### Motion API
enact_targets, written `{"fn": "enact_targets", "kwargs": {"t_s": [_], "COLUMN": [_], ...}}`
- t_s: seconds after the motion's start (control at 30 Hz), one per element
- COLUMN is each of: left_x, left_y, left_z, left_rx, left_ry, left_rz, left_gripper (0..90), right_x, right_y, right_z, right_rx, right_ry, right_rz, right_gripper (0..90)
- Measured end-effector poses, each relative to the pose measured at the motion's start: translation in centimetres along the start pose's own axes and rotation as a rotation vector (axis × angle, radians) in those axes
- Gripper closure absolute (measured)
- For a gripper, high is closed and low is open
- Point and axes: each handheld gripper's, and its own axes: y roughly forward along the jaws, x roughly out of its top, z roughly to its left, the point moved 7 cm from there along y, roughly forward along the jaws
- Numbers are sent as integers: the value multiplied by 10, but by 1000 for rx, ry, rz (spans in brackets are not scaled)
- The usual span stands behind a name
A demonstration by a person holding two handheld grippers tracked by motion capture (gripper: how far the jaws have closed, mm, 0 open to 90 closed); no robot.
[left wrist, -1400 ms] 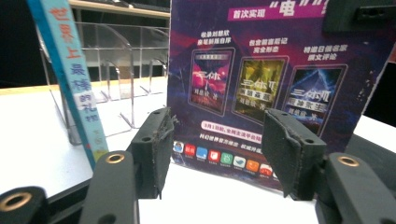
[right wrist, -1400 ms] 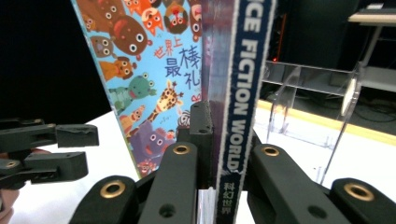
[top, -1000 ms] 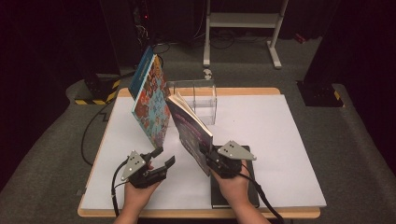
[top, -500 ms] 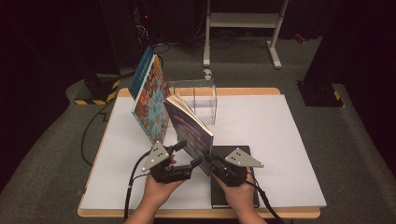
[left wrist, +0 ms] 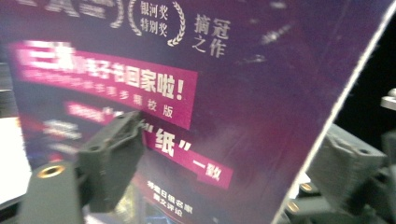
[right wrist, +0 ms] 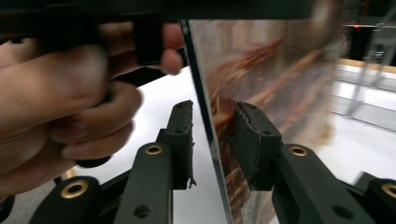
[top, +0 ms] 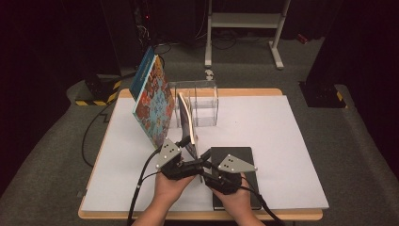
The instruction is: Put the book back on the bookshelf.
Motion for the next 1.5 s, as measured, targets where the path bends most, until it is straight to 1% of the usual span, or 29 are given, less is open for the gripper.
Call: {"fn": "enact_targets", "kwargs": {"t_s": [0.07, 0.1, 0.13, 0.17, 0.23, 0.3, 0.37, 0.4, 0.43, 0.47, 0.53, 0.6, 0.63, 0.7, 0.73, 0.8, 0.83, 0.9, 0.97, 1.0, 1.07, 1.13, 1.2, 1.23, 1.27, 1.33, 1.37, 1.43, 1.5], "left_x": [-1, -2, -2, -2, -2, -2, -1, -1, 0, 1, 2, 3, 3, 3, 4, 4, 4, 4, 4, 4, 4, 4, 6, 7, 9, 11, 12, 16, 19], "left_y": [-1, -2, -3, -3, -5, -6, -9, -11, -12, -15, -19, -24, -26, -30, -31, -36, -37, -39, -41, -41, -41, -41, -41, -40, -39, -36, -35, -31, -27], "left_z": [3, 4, 4, 4, 4, 4, 3, 3, 4, 4, 5, 7, 8, 11, 12, 15, 17, 20, 24, 26, 27, 28, 30, 30, 31, 31, 32, 32, 34], "left_rx": [28, 39, 44, 44, 62, 68, 80, 87, 94, 113, 142, 176, 185, 203, 206, 211, 210, 201, 171, 166, 165, 161, 162, 154, 153, 135, 139, 131, 130], "left_ry": [22, 39, 45, 57, 99, 119, 150, 165, 172, 189, 211, 236, 240, 243, 243, 235, 237, 227, 197, 193, 194, 184, 188, 188, 187, 185, 189, 196, 169], "left_rz": [4, 7, 7, 7, 14, 20, 26, 31, 30, 32, 27, 30, 31, 30, 28, 18, 17, 13, 3, 1, -3, -9, -24, -28, -24, -13, -15, -14, -14], "left_gripper": [275, 314, 349, 356, 375, 392, 425, 443, 467, 498, 563, 613, 641, 686, 719, 774, 803, 822, 827, 827, 824, 820, 805, 794, 778, 763, 742, 740, 741], "right_x": [-2, -2, -4, -4, -6, -8, -10, -11, -13, -14, -18, -22, -24, -27, -28, -28, -29, -30, -31, -31, -32, -33, -34, -35, -35, -35, -35, -35, -35], "right_y": [1, 0, -2, -5, -15, -28, -45, -51, -60, -65, -82, -93, -98, -104, -107, -110, -110, -110, -109, -108, -108, -107, -107, -107, -107, -108, -108, -107, -107], "right_z": [3, 3, 3, 3, 1, -4, -15, -20, -28, -33, -46, -54, -58, -66, -71, -75, -77, -78, -79, -78, -78, -80, -81, -82, -83, -83, -83, -83, -82], "right_rx": [7, 6, -2, -5, -12, -31, -73, -90, -116, -133, -187, -224, -235, -257, -262, -261, -264, -264, -266, -265, -264, -265, -270, -274, -279, -279, -278, -274, -271], "right_ry": [-7, -9, -16, -22, -35, -46, -58, -63, -62, -59, -48, -32, -23, -10, 10, 35, 38, 40, 35, 33, 33, 37, 41, 42, 43, 50, 50, 48, 44], "right_rz": [8, 15, 20, 20, 14, 14, 9, 5, 0, -5, -39, -80, -94, -92, -100, -109, -109, -105, -100, -97, -91, -86, -81, -79, -80, -82, -82, -81, -79], "right_gripper": [652, 642, 639, 639, 638, 638, 639, 639, 639, 640, 651, 664, 666, 666, 667, 668, 668, 667, 666, 666, 663, 662, 662, 662, 662, 661, 661, 659, 657]}}
